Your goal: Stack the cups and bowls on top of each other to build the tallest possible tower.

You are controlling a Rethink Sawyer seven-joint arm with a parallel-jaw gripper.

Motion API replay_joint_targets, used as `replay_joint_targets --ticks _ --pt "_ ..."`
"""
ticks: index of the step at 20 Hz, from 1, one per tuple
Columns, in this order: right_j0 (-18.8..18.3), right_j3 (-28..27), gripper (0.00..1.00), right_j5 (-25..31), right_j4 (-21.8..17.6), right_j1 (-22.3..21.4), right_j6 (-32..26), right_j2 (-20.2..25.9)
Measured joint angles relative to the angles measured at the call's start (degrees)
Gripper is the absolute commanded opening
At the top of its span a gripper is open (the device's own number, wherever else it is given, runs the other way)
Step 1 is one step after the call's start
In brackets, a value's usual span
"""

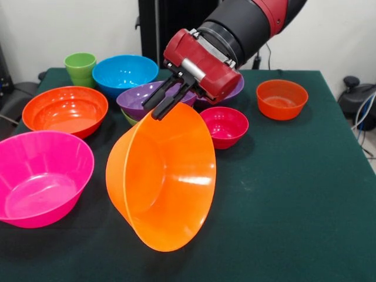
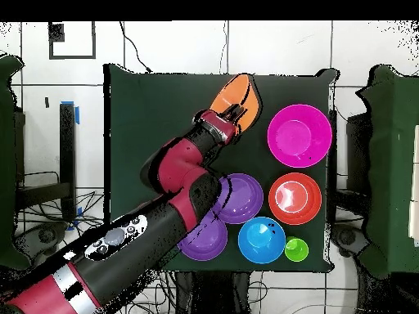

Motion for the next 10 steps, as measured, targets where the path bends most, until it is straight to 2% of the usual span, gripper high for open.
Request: replay_joint_targets --ticks 10 --pt "0.06 1.77 0.00 -3.29 -0.45 0.39 0.00 0.07"
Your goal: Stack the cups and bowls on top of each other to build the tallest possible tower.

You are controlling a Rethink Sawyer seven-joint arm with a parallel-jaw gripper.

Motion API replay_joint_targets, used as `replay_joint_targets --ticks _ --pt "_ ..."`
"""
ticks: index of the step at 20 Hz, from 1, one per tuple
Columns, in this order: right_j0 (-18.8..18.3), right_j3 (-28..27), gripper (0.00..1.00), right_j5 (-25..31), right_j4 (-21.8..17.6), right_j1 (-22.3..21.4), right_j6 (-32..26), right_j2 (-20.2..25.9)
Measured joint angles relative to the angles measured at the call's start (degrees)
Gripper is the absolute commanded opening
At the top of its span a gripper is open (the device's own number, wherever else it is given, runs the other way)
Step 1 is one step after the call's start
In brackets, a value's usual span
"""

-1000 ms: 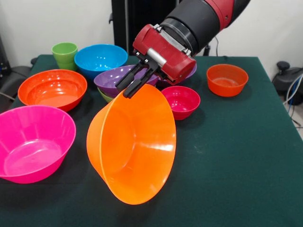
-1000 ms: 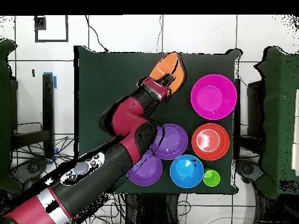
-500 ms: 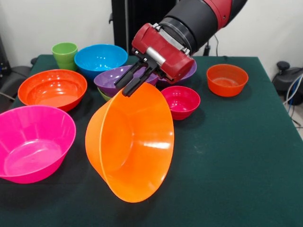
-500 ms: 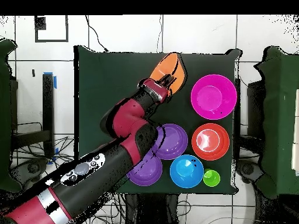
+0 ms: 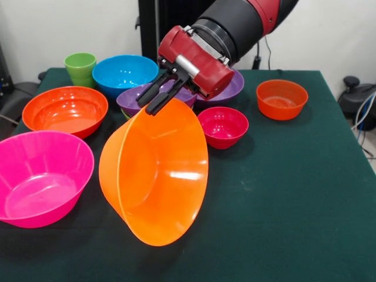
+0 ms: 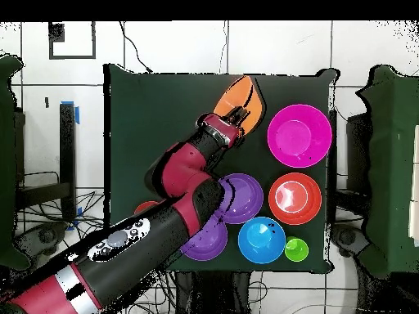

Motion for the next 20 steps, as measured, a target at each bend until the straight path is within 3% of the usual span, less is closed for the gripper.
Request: replay_joint_targets --ticks 20 --pt "2.29 0.40 0.00 -3.77 3.29 8.04 0.00 0.00"
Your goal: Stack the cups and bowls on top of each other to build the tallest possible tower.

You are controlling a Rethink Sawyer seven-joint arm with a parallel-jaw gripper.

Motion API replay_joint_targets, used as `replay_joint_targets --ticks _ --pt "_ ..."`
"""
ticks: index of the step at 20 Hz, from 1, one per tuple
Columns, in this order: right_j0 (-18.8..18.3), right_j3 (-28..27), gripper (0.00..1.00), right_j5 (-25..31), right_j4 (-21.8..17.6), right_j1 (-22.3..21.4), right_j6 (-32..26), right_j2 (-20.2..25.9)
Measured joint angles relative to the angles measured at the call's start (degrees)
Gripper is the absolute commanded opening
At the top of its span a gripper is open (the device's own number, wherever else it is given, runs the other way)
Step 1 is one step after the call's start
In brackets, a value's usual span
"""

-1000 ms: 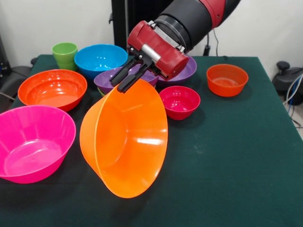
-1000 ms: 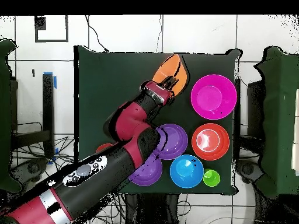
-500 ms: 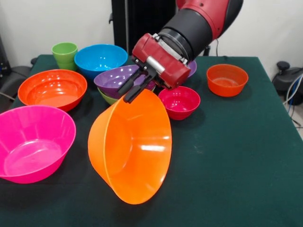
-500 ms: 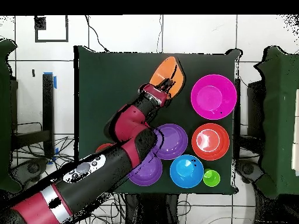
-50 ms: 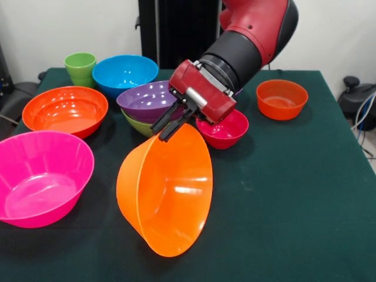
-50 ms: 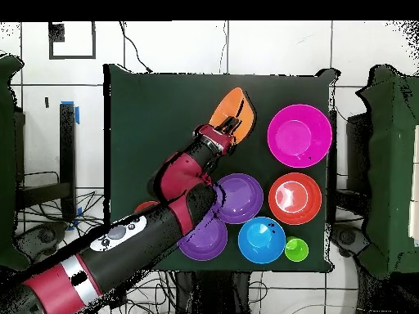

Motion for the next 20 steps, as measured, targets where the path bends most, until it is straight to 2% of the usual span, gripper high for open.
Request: replay_joint_targets --ticks 8,13,20 --pt "0.04 0.32 0.00 -0.89 2.47 1.75 0.00 -0.05" --pt "0.57 0.37 0.00 -1.94 7.20 3.06 0.00 -0.05" --pt "1.55 0.46 0.00 -2.99 11.40 4.53 0.00 -0.09"
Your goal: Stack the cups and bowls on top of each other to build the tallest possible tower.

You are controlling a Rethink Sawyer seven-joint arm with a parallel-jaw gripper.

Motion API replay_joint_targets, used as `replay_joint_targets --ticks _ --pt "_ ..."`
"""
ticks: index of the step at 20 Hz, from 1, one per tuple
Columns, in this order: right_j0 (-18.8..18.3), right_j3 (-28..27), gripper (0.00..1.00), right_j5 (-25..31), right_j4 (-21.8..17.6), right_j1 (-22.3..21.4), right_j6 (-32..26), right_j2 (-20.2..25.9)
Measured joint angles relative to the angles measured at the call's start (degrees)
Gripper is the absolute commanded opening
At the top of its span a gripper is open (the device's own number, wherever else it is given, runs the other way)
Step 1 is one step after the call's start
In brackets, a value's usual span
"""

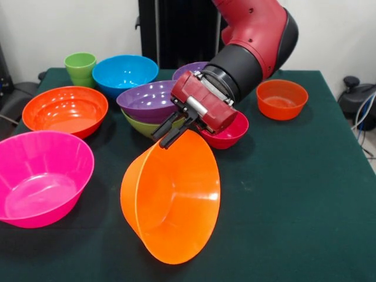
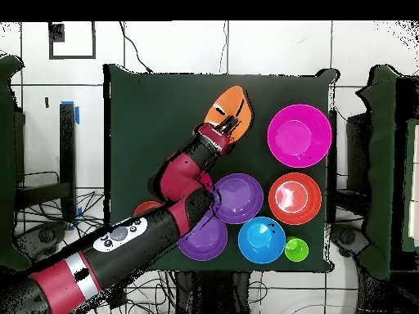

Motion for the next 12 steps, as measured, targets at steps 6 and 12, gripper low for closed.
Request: replay_joint_targets --ticks 6,12 --pt "0.11 0.29 0.00 0.01 0.19 0.07 0.00 -0.04" --pt "0.77 0.37 0.00 0.02 2.64 0.89 0.00 -0.26"
